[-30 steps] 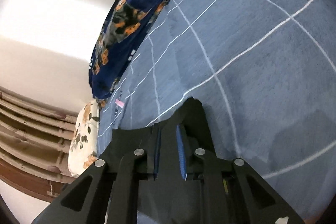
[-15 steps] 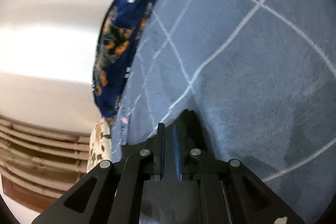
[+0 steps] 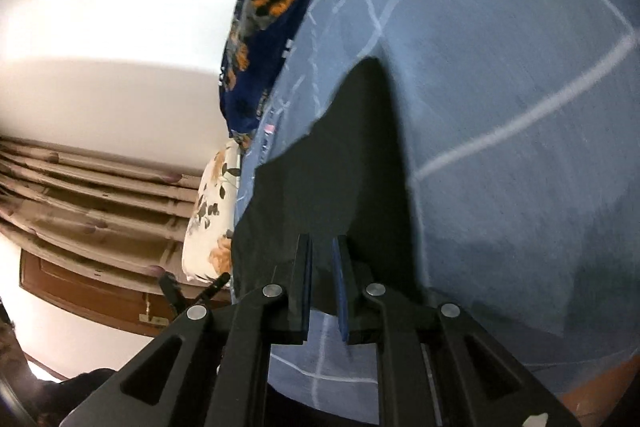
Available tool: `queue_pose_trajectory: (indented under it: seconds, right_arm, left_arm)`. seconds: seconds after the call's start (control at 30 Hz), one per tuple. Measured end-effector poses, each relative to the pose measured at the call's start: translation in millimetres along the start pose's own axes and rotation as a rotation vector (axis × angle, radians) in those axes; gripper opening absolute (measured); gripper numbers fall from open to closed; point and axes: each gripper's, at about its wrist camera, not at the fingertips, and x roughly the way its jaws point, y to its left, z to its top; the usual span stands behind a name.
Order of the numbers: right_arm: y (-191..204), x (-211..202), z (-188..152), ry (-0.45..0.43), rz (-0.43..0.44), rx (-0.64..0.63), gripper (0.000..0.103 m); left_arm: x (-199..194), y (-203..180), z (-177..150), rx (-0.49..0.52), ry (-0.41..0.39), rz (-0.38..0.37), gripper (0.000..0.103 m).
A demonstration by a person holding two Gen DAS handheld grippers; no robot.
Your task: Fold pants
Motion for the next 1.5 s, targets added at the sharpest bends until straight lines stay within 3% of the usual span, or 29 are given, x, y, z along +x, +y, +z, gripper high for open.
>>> queue_pose_trajectory:
  seconds: [0.13,0.33,0.47,0.53,0.63,0.8,0.9,1.0,1.03,1.23,1.5]
  right_arm:
    - [-15,3,0,-0.016,-0.011,0.035,0.000]
    - [-12,6,1,-0.015,-0.061,0.020,0.000]
    - [21,2,2,-0.020,-0.130,-0.093,0.012]
    - [49,5,3,-0.010,-0.120,-0.164,0.013]
    - [91,18,0,0.020,-0.103,-0.265,0.024]
    - [136,53,-12,0.083,-0.034,-0.335,0.035]
    - [153,81,-25,0.138,0.007,-0.347,0.038]
    - [161,105,-38,0.195,0.009,-0.364,0.043]
    - [161,111,-40,0.207,-0.002,-0.367,0.043]
    - [150,130,-47,0.249,-0.023,-0.308,0.045]
    - [141,134,-45,0.247,-0.016,-0.255,0.051]
  left_arm:
    - [0,0,0,-0.003,0.002,0.001,0.089]
    - [-5,7,3,-0.016,-0.004,-0.005,0.089]
    - [-19,34,15,-0.060,-0.037,0.006,0.089]
    - [-27,60,21,-0.133,-0.056,-0.004,0.089]
    - [-32,97,23,-0.211,-0.065,-0.031,0.089]
    - [-31,132,17,-0.200,-0.042,-0.084,0.088]
    - [-19,143,13,-0.208,0.028,-0.163,0.084]
    - [-11,155,1,-0.273,0.096,-0.299,0.075]
    - [-11,158,-5,-0.299,0.107,-0.357,0.075]
    - [-25,164,-29,-0.429,0.135,-0.551,0.074]
    - [13,156,-41,-0.489,0.264,-0.571,0.074]
